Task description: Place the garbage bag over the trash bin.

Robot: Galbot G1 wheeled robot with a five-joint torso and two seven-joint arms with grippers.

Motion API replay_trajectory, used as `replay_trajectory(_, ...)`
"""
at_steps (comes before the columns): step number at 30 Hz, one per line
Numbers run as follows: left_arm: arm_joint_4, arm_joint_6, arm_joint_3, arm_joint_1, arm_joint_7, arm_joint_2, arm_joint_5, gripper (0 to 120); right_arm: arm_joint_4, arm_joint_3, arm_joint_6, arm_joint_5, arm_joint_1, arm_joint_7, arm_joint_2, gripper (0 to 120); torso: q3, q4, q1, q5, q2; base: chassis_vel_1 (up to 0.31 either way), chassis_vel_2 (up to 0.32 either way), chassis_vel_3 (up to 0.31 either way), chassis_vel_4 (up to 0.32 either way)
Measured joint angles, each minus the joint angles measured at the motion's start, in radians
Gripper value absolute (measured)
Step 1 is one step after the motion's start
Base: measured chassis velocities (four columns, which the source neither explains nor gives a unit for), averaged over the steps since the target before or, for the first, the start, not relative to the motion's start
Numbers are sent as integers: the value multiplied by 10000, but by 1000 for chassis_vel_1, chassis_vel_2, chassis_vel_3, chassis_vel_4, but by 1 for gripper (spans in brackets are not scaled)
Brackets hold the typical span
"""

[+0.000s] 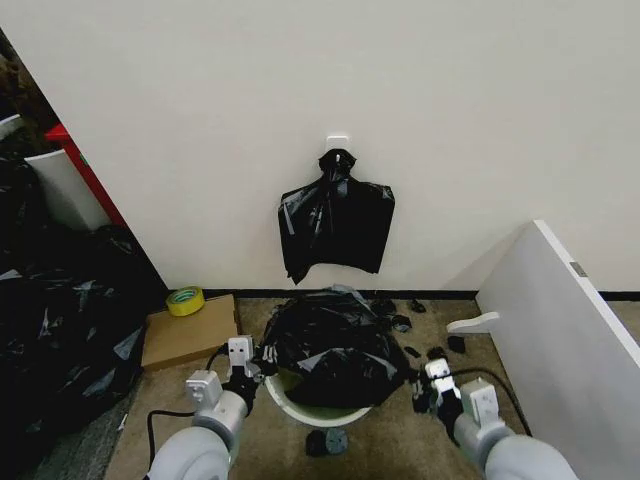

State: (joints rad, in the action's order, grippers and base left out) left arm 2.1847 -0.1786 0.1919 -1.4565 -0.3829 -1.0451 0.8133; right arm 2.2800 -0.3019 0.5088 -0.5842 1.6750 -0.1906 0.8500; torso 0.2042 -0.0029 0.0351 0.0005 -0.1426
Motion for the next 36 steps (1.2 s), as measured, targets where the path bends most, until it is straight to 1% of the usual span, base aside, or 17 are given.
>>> replay_trajectory(3, 0, 34, 0, 56, -49, -49, 159, 1, -3, 4, -264, 86, 230, 409, -16, 0, 0, 0, 0, -1, 0, 0, 0, 0, 0)
replay_trajectory(7, 38, 70, 0, 166, -253, -108, 449, 1, -390, 293, -1298, 619, 326, 866, 343, 0, 0, 2, 0, 1, 0, 0, 0, 0, 0)
replay_trajectory(14, -50, -36, -37, 252, -501, -171, 532, 1, -581, 561, -1818, 1043, 261, 793, 746, 0, 0, 3, 0, 1, 0, 0, 0, 0, 0)
replay_trajectory(17, -96, -115, -29, 273, -572, -163, 517, 1, -552, 493, -1903, 1101, 375, 745, 757, 4, 0, 3, 0, 0, 0, 0, 0, 0, 0)
replay_trajectory(18, -147, -164, -27, 291, -613, -158, 512, 1, -477, 423, -1962, 1116, 477, 693, 760, 10, 0, 3, 0, 1, 0, 0, 0, 0, 0)
replay_trajectory(19, -168, -179, -27, 301, -627, -158, 510, 1, -444, 402, -1983, 1117, 514, 673, 760, 11, 0, 3, 0, 0, 0, 0, 0, 0, 0)
replay_trajectory(20, -248, -218, -29, 354, -681, -178, 512, 1, -298, 308, -2076, 1136, 684, 609, 755, 18, 0, 3, 0, 1, 0, 0, 0, 0, 0)
replay_trajectory(22, -303, -231, -32, 396, -715, -208, 523, 1, -232, 262, -2142, 1163, 791, 585, 747, 22, 0, 3, 0, 0, 0, 0, 0, 0, 0)
replay_trajectory(23, -376, -244, -37, 451, -751, -248, 537, 1, -161, 212, -2244, 1191, 912, 552, 741, 28, 0, 3, 0, 0, 0, 0, 0, 0, 0)
replay_trajectory(25, -383, -246, -37, 457, -754, -252, 539, 1, -148, 203, -2266, 1199, 934, 541, 741, 28, 0, 3, 0, 0, 0, 0, 0, 0, 0)
replay_trajectory(27, -509, -275, -45, 591, -850, -325, 613, 1, -40, 88, -2455, 1382, 1134, 363, 751, 39, 0, 3, 0, 0, 0, 0, 0, 0, 0)
replay_trajectory(28, -583, -299, -51, 682, -950, -346, 730, 1, 17, -83, -2644, 1656, 1306, 285, 763, 48, 0, 2, 0, 1, 0, 0, 0, 0, 0)
replay_trajectory(29, -604, -311, -52, 706, -982, -345, 773, 1, 40, -155, -2706, 1730, 1364, 277, 762, 50, 0, 2, 0, 1, 0, 0, 0, 0, 0)
replay_trajectory(31, -667, -365, -54, 790, -1067, -298, 919, 1, 269, -587, -2821, 1744, 1615, 273, 749, 59, 0, 2, 0, 2, 1, 0, 0, 0, 0)
replay_trajectory(33, -680, -373, -54, 805, -1076, -279, 935, 1, 349, -720, -2829, 1704, 1680, 279, 742, 61, 0, 2, 0, 2, 0, 0, 0, 0, 0)
replay_trajectory(35, -716, -392, -56, 841, -1088, -226, 957, 1, 567, -1091, -2867, 1633, 1857, 355, 711, 68, 0, 2, 0, 0, 0, 0, 0, 0, 0)
replay_trajectory(36, -743, -424, -77, 868, -1085, -149, 961, 1, 852, -1616, -2991, 1836, 2168, 797, 628, 76, 0, 3, 0, 1, 0, 0, 0, 0, 0)
